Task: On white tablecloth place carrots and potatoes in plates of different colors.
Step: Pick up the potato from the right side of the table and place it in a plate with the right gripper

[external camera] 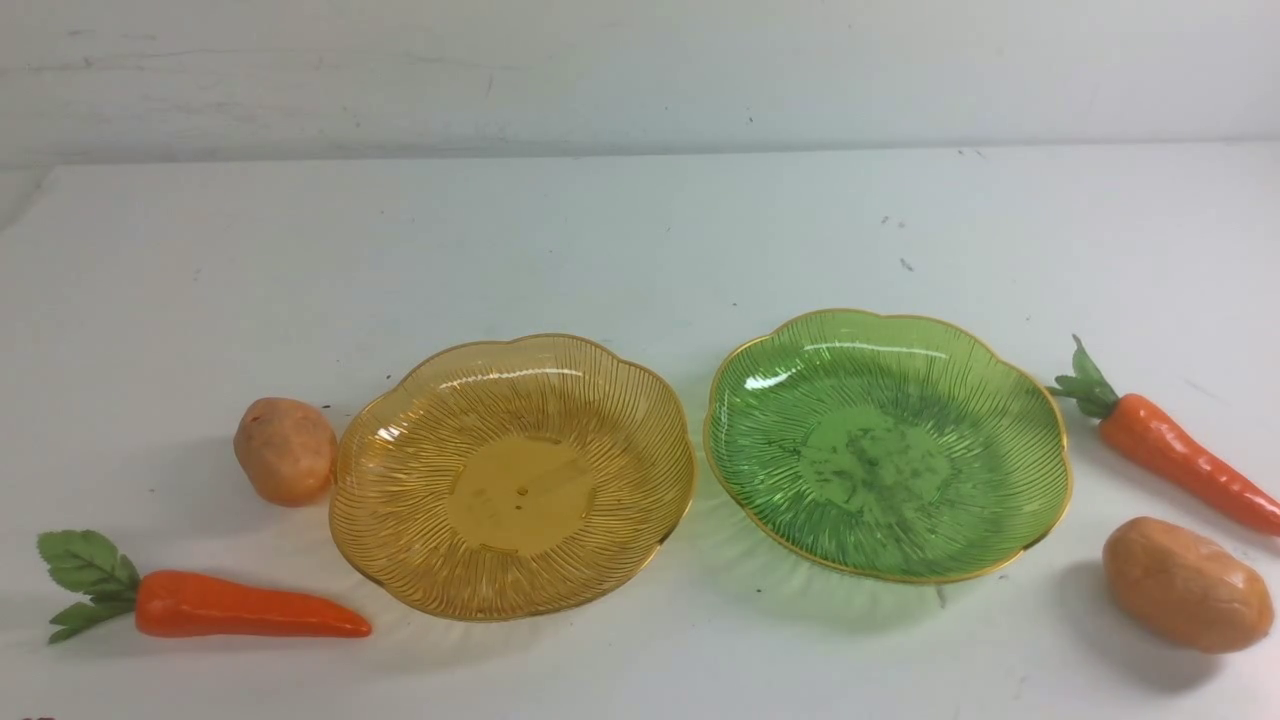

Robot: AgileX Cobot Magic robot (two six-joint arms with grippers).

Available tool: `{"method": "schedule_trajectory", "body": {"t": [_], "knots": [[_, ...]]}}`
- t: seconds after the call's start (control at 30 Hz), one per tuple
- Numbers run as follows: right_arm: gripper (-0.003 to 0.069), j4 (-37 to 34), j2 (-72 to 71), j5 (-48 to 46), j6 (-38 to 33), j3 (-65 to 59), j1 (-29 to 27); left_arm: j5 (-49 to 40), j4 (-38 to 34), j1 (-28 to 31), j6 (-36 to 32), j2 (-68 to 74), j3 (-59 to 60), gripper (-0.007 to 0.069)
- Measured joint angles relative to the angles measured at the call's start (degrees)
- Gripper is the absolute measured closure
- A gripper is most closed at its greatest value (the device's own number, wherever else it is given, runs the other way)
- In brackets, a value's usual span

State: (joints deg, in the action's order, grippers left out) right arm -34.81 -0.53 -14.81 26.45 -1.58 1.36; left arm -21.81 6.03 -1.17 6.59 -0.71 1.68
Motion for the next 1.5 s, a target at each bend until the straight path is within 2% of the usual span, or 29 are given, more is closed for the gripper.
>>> {"method": "schedule_trajectory", "body": {"t": [0.17, 0.23, 0.37, 0.47, 0.6, 0.73, 0.83, 0.9, 1.1, 1.27, 1.4, 1.5], "knots": [[0.0674, -2.6, 0.0, 4.4, -1.6, 0.6, 0.0, 0.0, 0.0, 0.0, 0.0, 0.0, 0.0, 0.0628], [0.0674, -2.4, 0.0, 5.1, -4.3, 3.2, 0.0, 0.0, 0.0, 0.0, 0.0, 0.0, 0.0, 0.0628], [0.0674, 2.3, 3.5, 5.0, -14.8, 15.2, 0.0, 0.0, 0.1, 0.0, 0.0, 0.0, 0.0, 0.0628], [0.0673, 8.8, 11.1, -1.3, -21.9, 24.5, 0.0, 0.0, 0.1, 0.0, 0.0, 0.0, 0.0, 0.0628], [0.0673, 19.9, 24.8, -17.5, -27.9, 35.4, 0.0, 0.0, 0.1, 0.0, 0.0, 0.0, 0.0, 0.0628], [0.0673, 28.8, 36.5, -29.6, -28.0, 39.7, 0.0, 0.0, 0.1, 0.0, 0.0, 0.0, 0.0, 0.0628], [0.0672, 35.9, 50.9, -39.4, -22.4, 42.3, 0.0, 0.0, 0.1, 0.0, 0.0, 0.0, 0.0, 0.0628], [0.0671, 38.2, 58.0, -41.9, -19.8, 43.8, 0.0, 0.0, 0.1, 0.0, 0.0, 0.0, 0.0, 0.0628], [0.0671, 38.8, 72.4, -42.7, -19.2, 50.0, 0.0, 0.0, 0.1, 0.0, 0.0, 0.0, 0.0, 0.0628], [0.0663, 38.7, 78.6, -45.1, -24.2, 55.9, 0.0, 0.0, 0.1, 0.0, 0.0, 0.0, 0.0, 0.0628], [0.0568, 35.5, 84.9, -49.0, -27.4, 61.3, 0.0, 0.0, 0.1, 0.0, 0.0, 0.0, 0.0, 0.0628], [0.0402, 32.6, 90.0, -50.3, -31.3, 63.9, 0.0, 0.0, 0.1, 0.0, 0.0, 0.0, 0.0, 0.0628]]}}
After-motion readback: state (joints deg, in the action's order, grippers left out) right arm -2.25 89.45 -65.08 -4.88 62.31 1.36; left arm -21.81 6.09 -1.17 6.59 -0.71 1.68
